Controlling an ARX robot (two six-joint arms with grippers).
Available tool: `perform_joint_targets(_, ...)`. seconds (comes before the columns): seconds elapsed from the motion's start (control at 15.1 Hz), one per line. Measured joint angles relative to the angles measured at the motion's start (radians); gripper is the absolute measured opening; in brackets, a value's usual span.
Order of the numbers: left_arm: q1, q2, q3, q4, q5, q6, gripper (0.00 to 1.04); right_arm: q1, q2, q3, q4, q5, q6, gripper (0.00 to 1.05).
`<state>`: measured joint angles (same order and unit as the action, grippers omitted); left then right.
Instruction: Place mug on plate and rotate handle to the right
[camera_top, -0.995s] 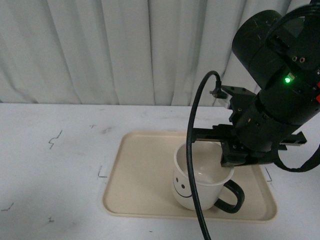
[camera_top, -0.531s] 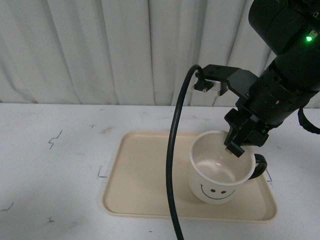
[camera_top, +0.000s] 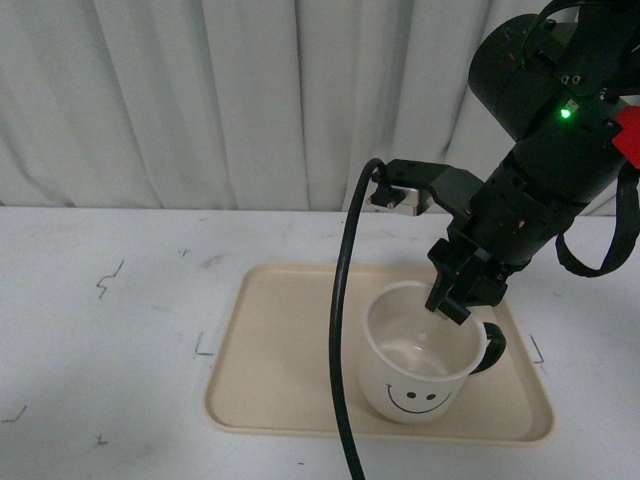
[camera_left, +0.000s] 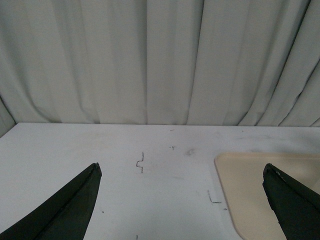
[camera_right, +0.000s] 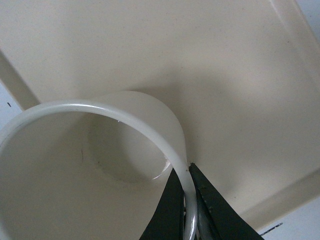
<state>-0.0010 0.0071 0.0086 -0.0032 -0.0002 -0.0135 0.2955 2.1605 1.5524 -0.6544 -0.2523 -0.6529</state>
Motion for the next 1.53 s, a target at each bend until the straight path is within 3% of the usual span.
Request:
perform_joint_targets(0.4, 0.000, 0.000, 0.000, 0.000, 0.000, 0.000, 0.98, 0.034, 0.041, 0.069, -0.034, 0.006, 0.035, 0.03)
perform_joint_targets(0.66, 0.000, 0.000, 0.000, 0.000, 0.000, 0.000, 0.98, 0.024, 0.043, 0.106, -0.037, -0.021, 0.034, 0.45)
perform_joint_targets(0.86, 0.000, 0.000, 0.000, 0.000, 0.000, 0.000, 0.98, 0.010, -0.038, 0.127, -0.018, -0.195, 0.087, 0.83)
perform_joint_targets(0.93, 0.000, 0.000, 0.000, 0.000, 0.000, 0.000, 0.98, 0.022, -0.105, 0.007, 0.327, -0.057, 0.171, 0.82)
perform_joint_targets(1.06, 0.000, 0.000, 0.000, 0.000, 0.002, 0.000, 0.98, 0.024, -0.159, -0.109, 0.572, 0.112, 0.256, 0.75)
perform_joint_targets(1.39, 0.000, 0.000, 0.000, -0.001, -0.003, 0.000, 0.98, 0.022, -0.272, -0.381, 0.965, 0.343, 0.417, 0.60)
perform_joint_targets(1.46, 0.001, 0.000, 0.000, 0.000, -0.002, 0.000, 0.98, -0.027, -0.358, -0.632, 1.333, 0.478, 0.542, 0.44)
perform_joint_targets(1.53, 0.001, 0.000, 0.000, 0.000, -0.002, 0.000, 0.98, -0.042, -0.377, -0.679, 1.400, 0.484, 0.560, 0.40)
